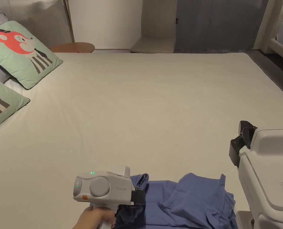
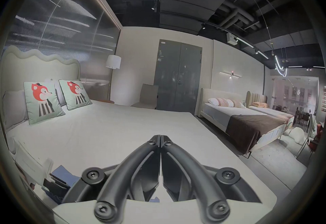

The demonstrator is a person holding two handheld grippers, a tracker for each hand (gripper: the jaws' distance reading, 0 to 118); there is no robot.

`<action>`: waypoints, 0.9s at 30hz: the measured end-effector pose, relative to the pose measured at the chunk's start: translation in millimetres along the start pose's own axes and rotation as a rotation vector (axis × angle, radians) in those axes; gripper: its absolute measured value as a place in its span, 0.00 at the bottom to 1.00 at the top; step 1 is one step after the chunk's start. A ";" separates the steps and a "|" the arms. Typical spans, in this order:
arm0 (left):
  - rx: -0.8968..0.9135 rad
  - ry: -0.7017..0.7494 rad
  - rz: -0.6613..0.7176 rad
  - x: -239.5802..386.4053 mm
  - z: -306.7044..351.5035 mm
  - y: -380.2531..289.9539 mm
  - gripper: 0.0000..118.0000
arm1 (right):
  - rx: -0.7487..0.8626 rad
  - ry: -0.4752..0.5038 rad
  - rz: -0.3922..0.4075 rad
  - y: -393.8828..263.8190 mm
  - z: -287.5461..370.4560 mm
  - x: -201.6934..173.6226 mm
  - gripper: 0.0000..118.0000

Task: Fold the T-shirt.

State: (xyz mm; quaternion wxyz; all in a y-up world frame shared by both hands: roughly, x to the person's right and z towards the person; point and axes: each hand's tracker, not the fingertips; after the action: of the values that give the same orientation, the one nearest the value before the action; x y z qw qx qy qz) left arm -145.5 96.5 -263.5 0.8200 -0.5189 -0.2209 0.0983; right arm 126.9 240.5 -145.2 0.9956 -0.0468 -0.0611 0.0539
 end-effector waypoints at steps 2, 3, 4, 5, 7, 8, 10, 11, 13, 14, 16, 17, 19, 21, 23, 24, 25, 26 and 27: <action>0.011 -0.028 0.011 -1.4 3.5 -0.1 0.71 | -0.001 -0.004 -0.003 0.1 0.2 1.3 0.01; 0.016 -0.053 0.024 5.3 8.7 -4.3 0.86 | -0.002 -0.005 -0.004 0.1 0.3 1.5 0.01; 0.025 -0.076 0.042 6.5 12.2 -3.9 0.94 | -0.003 -0.005 -0.006 0.1 0.2 2.6 0.01; 0.041 -0.084 0.049 7.0 17.4 -3.2 0.92 | -0.003 -0.005 -0.008 0.0 0.1 2.9 0.01; 0.119 -0.094 0.047 6.1 30.0 -1.5 0.92 | -0.006 -0.003 -0.010 0.2 0.0 2.0 0.01; 0.163 -0.093 0.043 4.3 38.6 -1.1 0.92 | -0.006 -0.001 -0.011 -2.2 -1.9 2.7 0.01; 0.287 -0.024 0.043 0.1 57.2 -2.1 0.92 | -0.006 0.003 -0.010 -3.0 -3.2 1.7 0.01; 0.352 0.033 0.016 3.8 69.2 -5.9 0.92 | -0.006 0.005 -0.010 -2.8 -3.4 0.8 0.01; 0.470 0.146 -0.053 0.6 82.6 -12.5 0.92 | -0.004 0.011 -0.012 -3.8 -5.1 0.7 0.01; 0.536 0.211 -0.084 -2.1 88.2 -17.6 0.91 | -0.005 0.013 -0.012 -3.6 -5.7 -0.3 0.01; 0.618 0.317 -0.145 -10.7 90.5 -26.1 0.75 | -0.004 0.017 -0.012 -4.5 -6.9 -0.7 0.01; 0.626 0.370 -0.170 -12.9 90.5 -29.8 0.62 | -0.003 0.018 -0.013 -5.0 -7.3 -0.9 0.01; 0.613 0.443 -0.207 -18.9 85.4 -36.7 0.22 | -0.003 0.020 -0.014 -5.4 -7.9 -2.0 0.01; 0.597 0.432 -0.198 -25.8 78.6 -44.2 0.00 | -0.003 0.022 -0.015 -5.7 -7.7 -1.8 0.01; 0.540 0.425 -0.225 -27.0 70.8 -53.0 0.00 | -0.005 0.024 -0.016 -6.5 -8.1 -2.5 0.01; 0.513 0.428 -0.245 -26.2 64.8 -57.1 0.00 | -0.005 0.024 -0.017 -6.7 -7.8 -2.2 0.01; 0.502 0.442 -0.256 -23.8 57.8 -61.5 0.00 | -0.006 0.024 -0.016 -7.0 -7.7 -2.1 0.01; 0.482 0.441 -0.275 -21.4 51.4 -64.9 0.00 | -0.008 0.026 -0.015 -7.3 -8.0 -2.2 0.01; 0.465 0.429 -0.286 -15.8 47.0 -67.1 0.00 | -0.009 0.027 -0.015 -7.6 -8.2 -2.3 0.01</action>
State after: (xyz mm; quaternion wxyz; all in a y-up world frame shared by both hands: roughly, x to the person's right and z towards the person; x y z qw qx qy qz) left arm -185.8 98.6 -190.5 0.9494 -0.2909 -0.0857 -0.0816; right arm 126.5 232.0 -152.9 0.9965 -0.0517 -0.0484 0.0454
